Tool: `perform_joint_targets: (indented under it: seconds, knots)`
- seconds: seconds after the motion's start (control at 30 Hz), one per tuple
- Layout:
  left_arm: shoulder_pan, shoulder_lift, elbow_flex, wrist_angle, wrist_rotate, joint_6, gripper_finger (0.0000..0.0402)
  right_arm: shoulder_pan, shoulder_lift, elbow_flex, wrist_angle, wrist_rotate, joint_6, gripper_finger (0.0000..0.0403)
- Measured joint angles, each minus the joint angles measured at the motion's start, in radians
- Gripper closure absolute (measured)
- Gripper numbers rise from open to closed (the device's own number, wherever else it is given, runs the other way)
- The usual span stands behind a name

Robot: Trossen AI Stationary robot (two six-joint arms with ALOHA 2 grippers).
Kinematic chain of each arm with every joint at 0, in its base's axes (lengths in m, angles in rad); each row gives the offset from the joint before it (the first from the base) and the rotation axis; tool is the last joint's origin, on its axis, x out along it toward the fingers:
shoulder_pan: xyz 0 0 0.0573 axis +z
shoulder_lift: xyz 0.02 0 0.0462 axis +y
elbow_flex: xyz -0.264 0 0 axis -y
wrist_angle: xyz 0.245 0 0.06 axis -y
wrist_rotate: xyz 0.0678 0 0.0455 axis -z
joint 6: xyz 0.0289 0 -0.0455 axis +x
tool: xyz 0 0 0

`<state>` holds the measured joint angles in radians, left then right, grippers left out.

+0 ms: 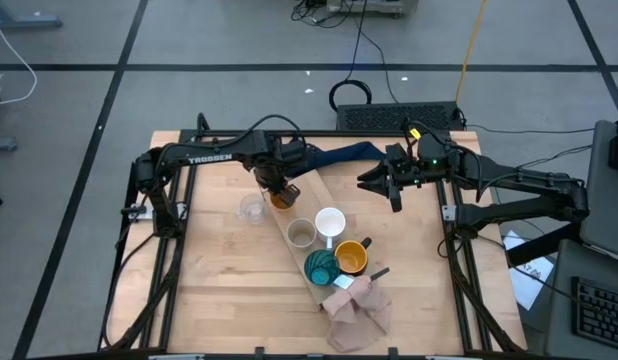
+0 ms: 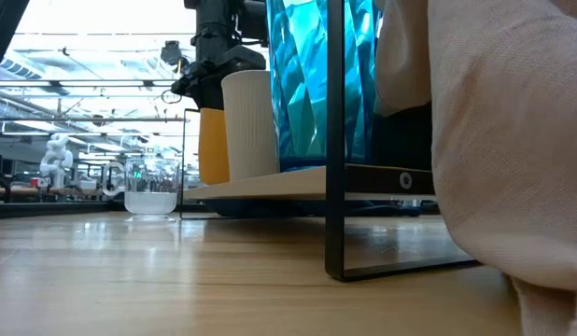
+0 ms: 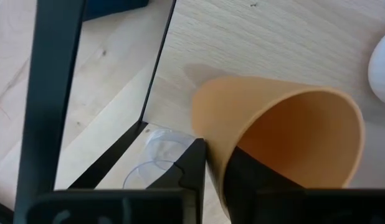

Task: Stack small to large cups/mugs on shelf
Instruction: Put the yellow cup on the shelf

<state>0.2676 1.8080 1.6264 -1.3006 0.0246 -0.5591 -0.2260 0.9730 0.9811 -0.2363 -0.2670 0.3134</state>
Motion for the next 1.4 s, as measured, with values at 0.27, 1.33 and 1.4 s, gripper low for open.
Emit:
perform_joint_targets:
  seconds: [0.27, 1.33, 1.4]
  knots:
    - [0.0, 0.0, 0.0, 0.005, 0.001, -0.011, 0.0355, 0.0, 0.0, 0.0, 0.0, 0.0, 0.0, 0.0307]
    - [-0.028, 0.001, -0.085, 0.031, 0.021, -0.072, 0.0354, 0.0, 0.0, 0.0, 0.0, 0.0, -0.003, 0.0307]
    - [-0.028, 0.001, -0.085, 0.031, 0.027, -0.072, 0.0354, 0.0, 0.0, 0.0, 0.0, 0.0, -0.003, 0.0307]
